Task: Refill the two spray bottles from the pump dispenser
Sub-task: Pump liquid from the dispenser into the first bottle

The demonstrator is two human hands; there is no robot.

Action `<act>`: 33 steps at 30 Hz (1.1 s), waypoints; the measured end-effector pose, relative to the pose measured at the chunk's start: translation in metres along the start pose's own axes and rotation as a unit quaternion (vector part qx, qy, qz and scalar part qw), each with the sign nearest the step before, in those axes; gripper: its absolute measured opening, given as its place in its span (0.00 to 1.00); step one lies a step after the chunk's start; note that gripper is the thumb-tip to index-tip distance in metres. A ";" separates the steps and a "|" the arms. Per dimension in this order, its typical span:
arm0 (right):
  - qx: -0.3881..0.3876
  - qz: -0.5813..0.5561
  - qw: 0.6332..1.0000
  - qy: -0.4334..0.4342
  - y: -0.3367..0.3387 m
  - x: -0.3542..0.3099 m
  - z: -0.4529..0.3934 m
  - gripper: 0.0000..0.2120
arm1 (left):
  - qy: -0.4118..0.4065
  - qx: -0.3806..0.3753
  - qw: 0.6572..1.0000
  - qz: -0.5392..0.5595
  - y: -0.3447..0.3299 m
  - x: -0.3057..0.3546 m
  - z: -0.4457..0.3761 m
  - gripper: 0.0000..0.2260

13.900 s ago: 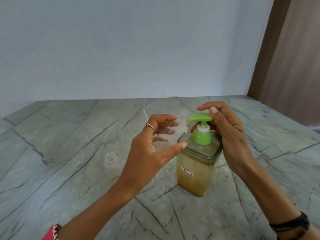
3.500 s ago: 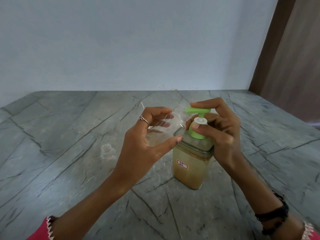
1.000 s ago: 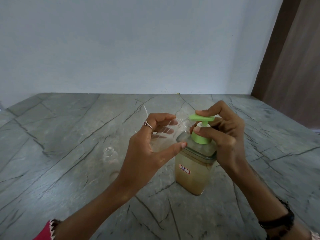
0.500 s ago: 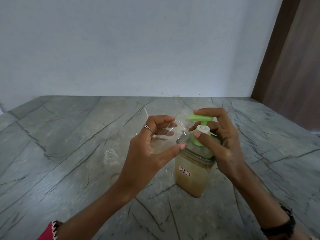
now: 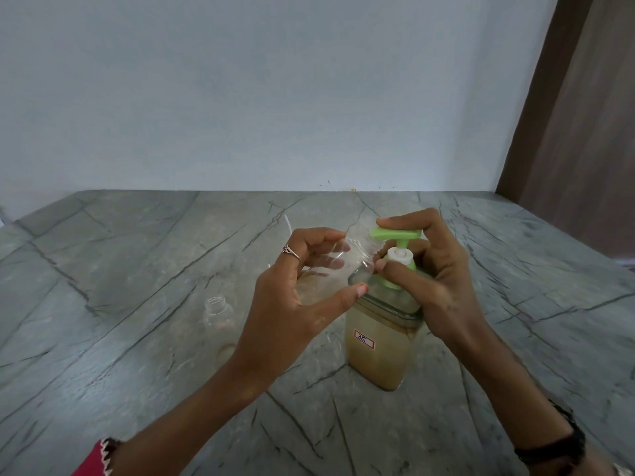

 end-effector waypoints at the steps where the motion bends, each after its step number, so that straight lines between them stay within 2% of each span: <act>1: 0.006 -0.005 1.000 -0.004 0.000 0.000 0.000 0.14 | -0.001 -0.001 1.000 -0.001 0.000 0.000 0.000 0.20; 8: 0.014 -0.003 1.000 -0.011 0.001 -0.001 -0.007 0.09 | -0.003 -0.004 1.000 -0.004 -0.001 0.001 0.001 0.22; 15: 0.001 0.007 1.000 0.013 0.000 -0.002 -0.001 0.12 | -0.001 -0.006 1.000 0.000 0.000 0.000 0.000 0.20; 22: -0.043 0.082 0.994 0.053 0.001 -0.004 0.002 0.15 | 0.002 -0.001 1.000 0.005 0.001 0.000 0.001 0.20; 26: -0.030 0.066 0.996 0.057 0.002 -0.006 0.002 0.18 | 0.001 -0.001 1.000 0.002 0.001 0.001 0.000 0.20; 33: 0.014 0.009 0.999 0.028 0.003 -0.001 0.003 0.15 | -0.004 0.003 1.000 0.005 0.003 0.002 0.000 0.20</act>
Point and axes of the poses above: each hand's wrist, its own z-axis away from the middle knuckle, its own y-axis out of the back of the hand, x = y × z, the point moved 6 cm from there along -z, towards the middle knuckle, and after that the axes turned 15 degrees about y, right-handed, at the moved point
